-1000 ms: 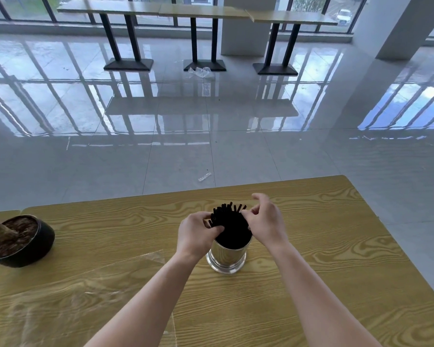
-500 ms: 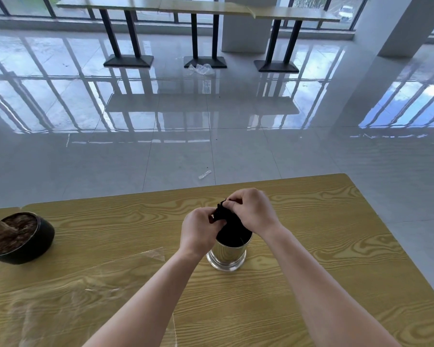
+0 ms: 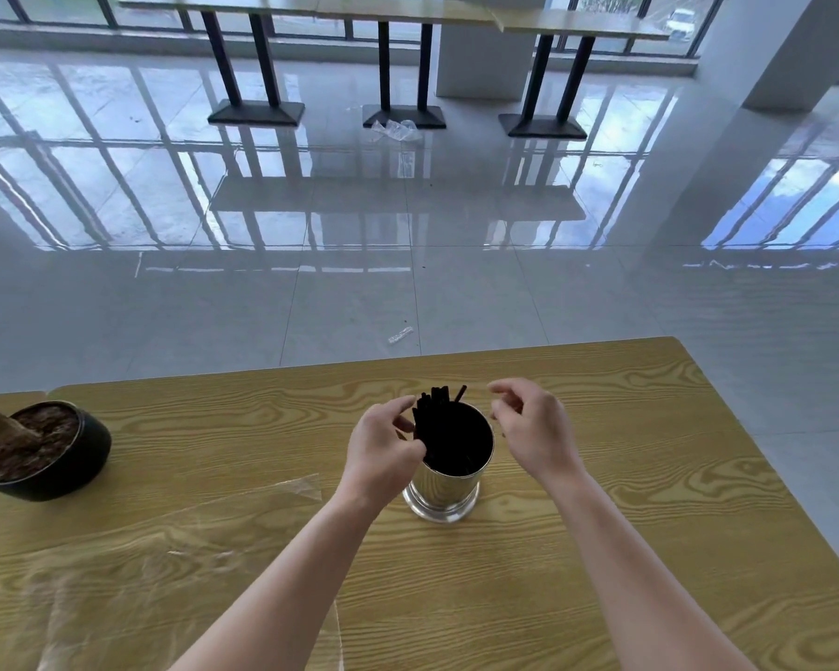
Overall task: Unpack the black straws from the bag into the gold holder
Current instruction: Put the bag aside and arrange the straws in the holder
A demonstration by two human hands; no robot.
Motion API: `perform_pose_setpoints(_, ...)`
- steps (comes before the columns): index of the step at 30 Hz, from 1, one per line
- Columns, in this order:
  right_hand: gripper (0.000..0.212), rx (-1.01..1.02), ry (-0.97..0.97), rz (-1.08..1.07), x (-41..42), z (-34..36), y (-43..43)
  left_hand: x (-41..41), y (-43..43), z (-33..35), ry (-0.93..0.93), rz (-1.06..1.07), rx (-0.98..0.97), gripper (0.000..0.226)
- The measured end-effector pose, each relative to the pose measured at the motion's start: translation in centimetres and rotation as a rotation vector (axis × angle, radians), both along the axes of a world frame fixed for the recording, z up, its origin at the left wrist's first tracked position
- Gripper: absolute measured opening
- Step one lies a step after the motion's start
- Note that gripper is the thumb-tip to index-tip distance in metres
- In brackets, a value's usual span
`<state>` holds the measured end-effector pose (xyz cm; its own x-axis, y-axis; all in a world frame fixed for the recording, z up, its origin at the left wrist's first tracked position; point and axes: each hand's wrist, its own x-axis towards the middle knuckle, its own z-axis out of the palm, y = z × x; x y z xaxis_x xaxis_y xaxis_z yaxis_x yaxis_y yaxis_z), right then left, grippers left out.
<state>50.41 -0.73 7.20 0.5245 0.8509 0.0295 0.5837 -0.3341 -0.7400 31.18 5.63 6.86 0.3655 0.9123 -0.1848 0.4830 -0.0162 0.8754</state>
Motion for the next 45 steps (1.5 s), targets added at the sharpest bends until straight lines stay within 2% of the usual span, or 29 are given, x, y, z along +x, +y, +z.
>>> perform_pose_setpoints(3, 0.045, -0.181, -0.083, 0.094, 0.5, -0.6, -0.2, -0.6, -0.7, -0.3, 0.041, -0.052, 0.061, 0.061)
perform_pose_setpoints(6, 0.048, -0.180, -0.156, 0.169, -0.3, -0.6, 1.0, -0.3, -1.2, -0.2, 0.066, -0.026, 0.099, 0.055)
perform_pose_setpoints(9, 0.030, -0.122, -0.201, 0.166, -1.0, -0.3, 2.5, 0.4, -1.0, 0.5, 0.042, 0.022, 0.116, 0.042)
perform_pose_setpoints(12, 0.016, -0.041, -0.108, 0.150, -1.3, -0.3, 3.4, 0.7, -0.7, 0.6, 0.033, 0.041, 0.106, 0.038)
perform_pose_setpoints(17, 0.006, 0.183, 0.015, 0.079, -1.2, 0.8, 3.5, 0.4, -0.6, 0.3, -0.015, 0.047, 0.069, 0.042)
perform_pose_setpoints(22, 0.011, 0.358, -0.063, 0.142, -0.6, 3.5, 2.3, -0.7, -1.2, -0.5, -0.135, 0.077, -0.025, 0.057)
perform_pose_setpoints(25, 0.010, 0.226, -0.176, 0.175, -0.8, 3.7, 2.1, -1.3, -2.0, -1.2, -0.098, 0.045, -0.012, 0.072)
perform_pose_setpoints(27, 0.013, 0.047, -0.162, 0.208, -1.4, 3.0, 2.1, -1.3, -2.4, -1.2, -0.054, 0.014, -0.007, 0.074)
perform_pose_setpoints(29, 0.014, -0.048, -0.175, 0.209, -2.0, 2.1, 1.9, -1.0, -2.7, -1.0, -0.024, 0.015, 0.004, 0.073)
perform_pose_setpoints(33, 0.018, -0.110, -0.239, 0.175, -2.4, 1.3, 2.5, 0.1, -1.9, -0.3, -0.001, 0.096, 0.049, 0.056)
perform_pose_setpoints(37, 0.022, -0.153, -0.219, 0.232, -2.2, 1.2, 2.8, 1.0, -0.8, 0.4, -0.019, 0.167, 0.077, 0.042)
perform_pose_setpoints(43, 0.045, -0.223, -0.205, 0.289, -1.9, 1.0, 2.3, 1.3, 0.0, 0.4, -0.079, 0.198, 0.061, 0.057)
perform_pose_setpoints(45, 0.035, -0.247, -0.201, 0.318, -1.9, 1.3, 2.4, 1.0, -0.1, 0.3, -0.094, 0.234, 0.042, 0.054)
